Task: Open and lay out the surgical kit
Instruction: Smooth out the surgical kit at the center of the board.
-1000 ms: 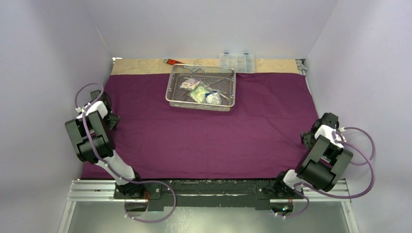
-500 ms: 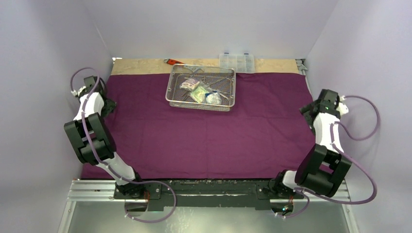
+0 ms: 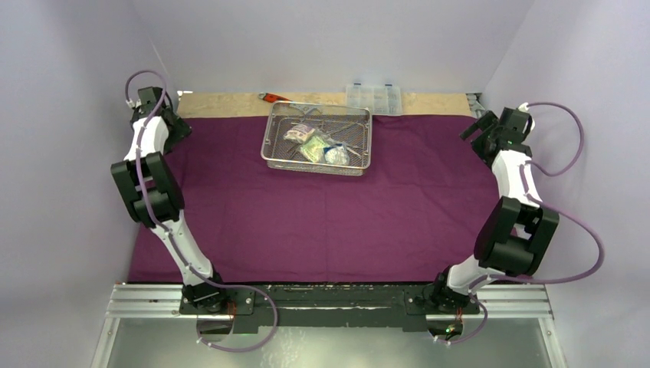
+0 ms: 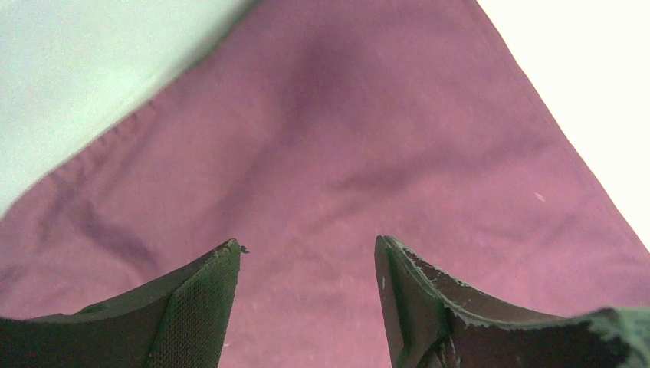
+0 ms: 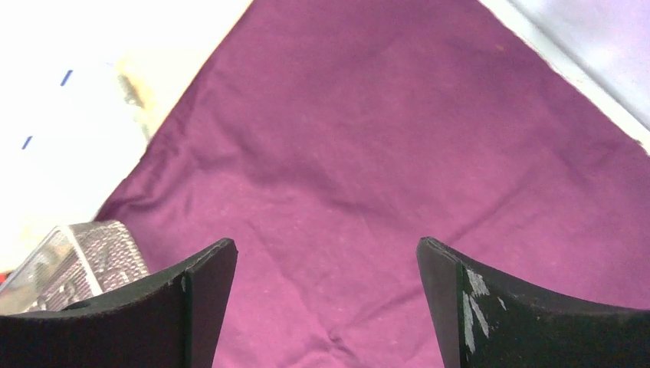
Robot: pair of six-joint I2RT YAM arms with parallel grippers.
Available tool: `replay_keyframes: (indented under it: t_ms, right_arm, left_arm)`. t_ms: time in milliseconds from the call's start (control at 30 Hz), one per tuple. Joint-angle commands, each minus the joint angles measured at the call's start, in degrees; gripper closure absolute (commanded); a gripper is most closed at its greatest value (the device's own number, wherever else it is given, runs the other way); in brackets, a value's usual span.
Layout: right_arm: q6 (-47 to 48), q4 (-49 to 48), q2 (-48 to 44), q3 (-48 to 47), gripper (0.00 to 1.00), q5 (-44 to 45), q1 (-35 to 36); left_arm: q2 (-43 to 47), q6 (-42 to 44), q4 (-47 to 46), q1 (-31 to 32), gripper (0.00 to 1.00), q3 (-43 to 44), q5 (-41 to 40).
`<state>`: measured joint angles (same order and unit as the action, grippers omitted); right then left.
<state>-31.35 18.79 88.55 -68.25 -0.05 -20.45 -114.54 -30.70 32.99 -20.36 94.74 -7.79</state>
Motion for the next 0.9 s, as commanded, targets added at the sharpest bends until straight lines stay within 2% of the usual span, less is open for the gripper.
replay_keyframes:
  t_ms: [0,100,267,400,533,867]
  right_arm:
    - [0.39,-2.54,0.7,-3.19,0.09,-3.49,0.79]
    - [-0.1,-1.97,-0.73,-1.28,0.09,-2.99,0.87]
    - [-0.28,-2.39,-2.23,2.33,0.09,-1.32,0.85]
    - [0.75,-4.67,0.45,3.33,0.1,-2.0,0.93]
    - [-0.31,-5.13,3.73,2.91,0.11,-2.37,0.94]
    - [-3.19,-4.98,5.77,3.35,0.14,-0.12,1.04]
  left_arm:
    - [-6.44,1.34,4.75,0.06,0.36,9.18,-11.11]
    - [-10.54,3.22,7.65,-0.02,0.31,12.89,-14.44]
    - [-13.79,6.18,3.13,-0.29,0.31,11.49,-8.21]
    - [-15.62,6.98,-1.88,-0.27,0.31,10.53,-7.38]
    - [-18.53,7.73,-1.5,-0.49,0.31,12.86,-7.31]
    - [-24.94,9.11,-3.9,-1.0,0.31,17.61,-0.74]
